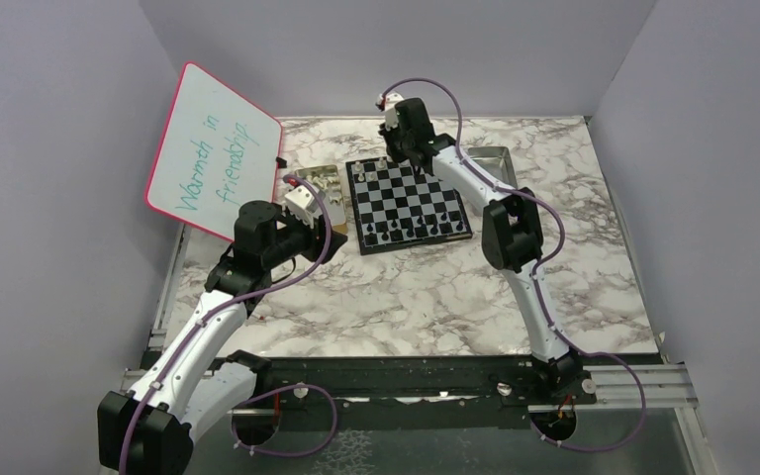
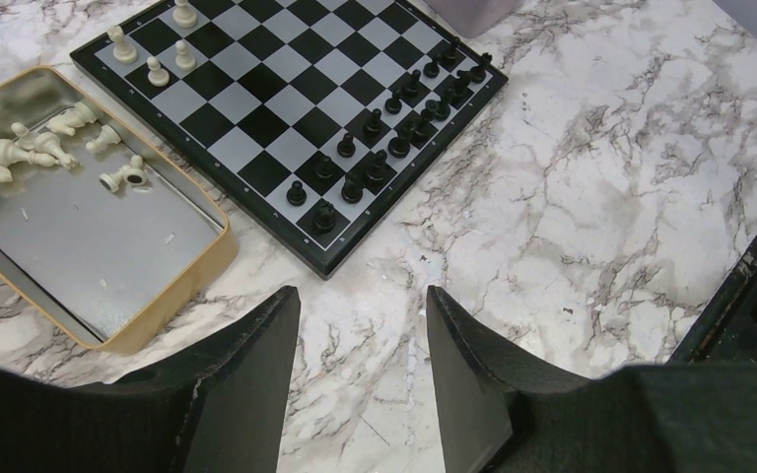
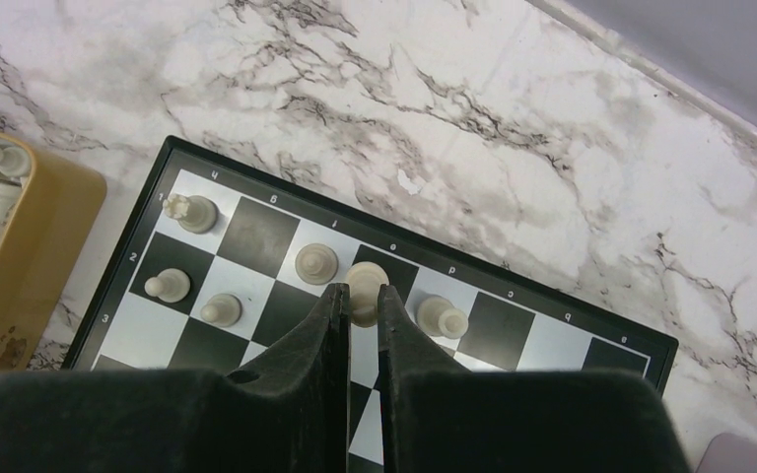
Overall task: Set up the chess pieces on the board
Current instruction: Place the chess piece on the chessboard.
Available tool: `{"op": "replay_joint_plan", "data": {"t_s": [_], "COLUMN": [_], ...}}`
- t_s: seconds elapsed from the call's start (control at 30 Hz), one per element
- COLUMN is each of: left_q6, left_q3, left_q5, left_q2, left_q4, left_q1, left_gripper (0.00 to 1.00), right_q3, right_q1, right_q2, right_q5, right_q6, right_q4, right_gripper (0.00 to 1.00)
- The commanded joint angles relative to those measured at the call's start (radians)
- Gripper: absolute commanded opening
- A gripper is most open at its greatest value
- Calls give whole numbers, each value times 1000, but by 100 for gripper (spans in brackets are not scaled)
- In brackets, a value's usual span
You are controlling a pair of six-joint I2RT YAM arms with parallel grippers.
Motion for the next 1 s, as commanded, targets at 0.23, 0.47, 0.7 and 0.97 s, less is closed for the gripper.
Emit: {"op": "replay_joint_plan", "data": {"t_s": [0.23, 0.47, 0.7, 0.97], "left_q6": [15, 17, 18, 18], "left_q3": [6, 7, 6, 8], "left_q5": [-23, -24, -27, -26], "left_q2": [-9, -5, 0, 0], "left_q4": [8, 6, 4, 4], "left_q1": [-7, -7, -7, -7], "left_gripper": [52, 53, 53, 53], "right_q3": [69, 82, 109, 146], "right_q1": [7, 7, 11, 11], "right_q2": [58, 78, 107, 102], "right_q5": [32, 31, 11, 37], "right_q6": [-31, -15, -9, -18], "right_q4": [32, 8, -44, -93], "right_gripper": [10, 13, 13, 12]}}
